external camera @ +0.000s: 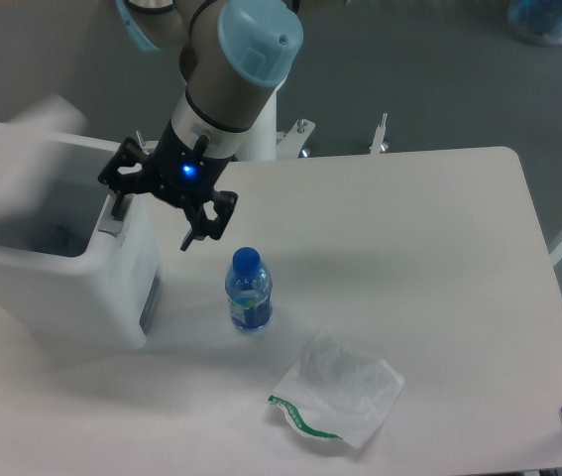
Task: Open the trash can
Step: 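Press the gripper down on the trash can lid to pop it open, then lift the gripper up and away from the opened trash can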
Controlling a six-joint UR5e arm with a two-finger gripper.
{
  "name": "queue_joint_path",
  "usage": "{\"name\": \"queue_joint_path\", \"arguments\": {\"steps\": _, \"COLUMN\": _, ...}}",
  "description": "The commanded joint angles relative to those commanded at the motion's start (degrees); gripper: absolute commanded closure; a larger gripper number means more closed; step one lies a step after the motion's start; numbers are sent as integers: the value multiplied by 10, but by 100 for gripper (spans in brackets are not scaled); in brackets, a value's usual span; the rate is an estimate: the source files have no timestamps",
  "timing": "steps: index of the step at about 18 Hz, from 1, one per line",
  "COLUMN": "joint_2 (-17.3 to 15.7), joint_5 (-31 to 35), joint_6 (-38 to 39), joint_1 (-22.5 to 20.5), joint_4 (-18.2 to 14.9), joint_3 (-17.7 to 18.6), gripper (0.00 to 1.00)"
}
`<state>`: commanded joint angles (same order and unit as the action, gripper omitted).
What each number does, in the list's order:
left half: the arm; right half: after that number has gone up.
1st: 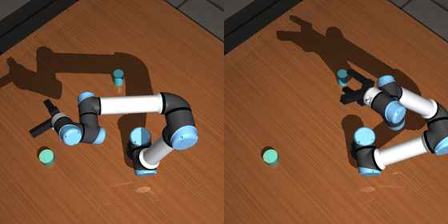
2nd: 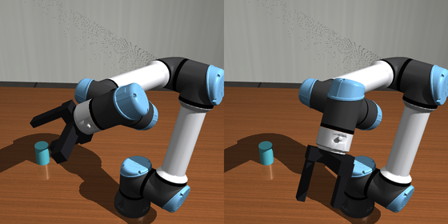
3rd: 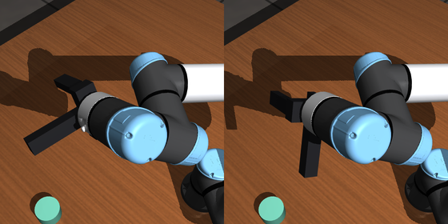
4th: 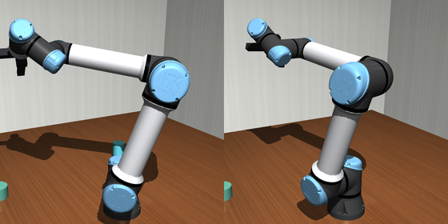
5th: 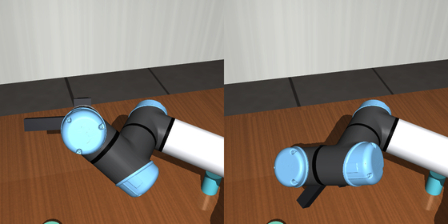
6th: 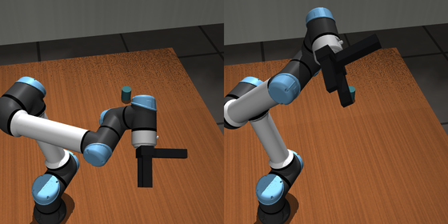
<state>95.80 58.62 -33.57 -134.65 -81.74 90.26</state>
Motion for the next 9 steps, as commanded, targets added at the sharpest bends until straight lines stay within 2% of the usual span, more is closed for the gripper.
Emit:
{"name": "queue_joint_path", "arguments": {"steps": 6, "joint_2": -4, "joint_5": 0, "joint_6": -3, "joint_1": -1, "joint_4": 1, "joint_3": -13, "gripper": 0}}
{"name": "queue_joint_path", "arguments": {"steps": 9, "joint_2": -3, "joint_5": 1, "joint_6": -8, "joint_1": -7, "joint_4": 3, "joint_3": -39, "gripper": 0}}
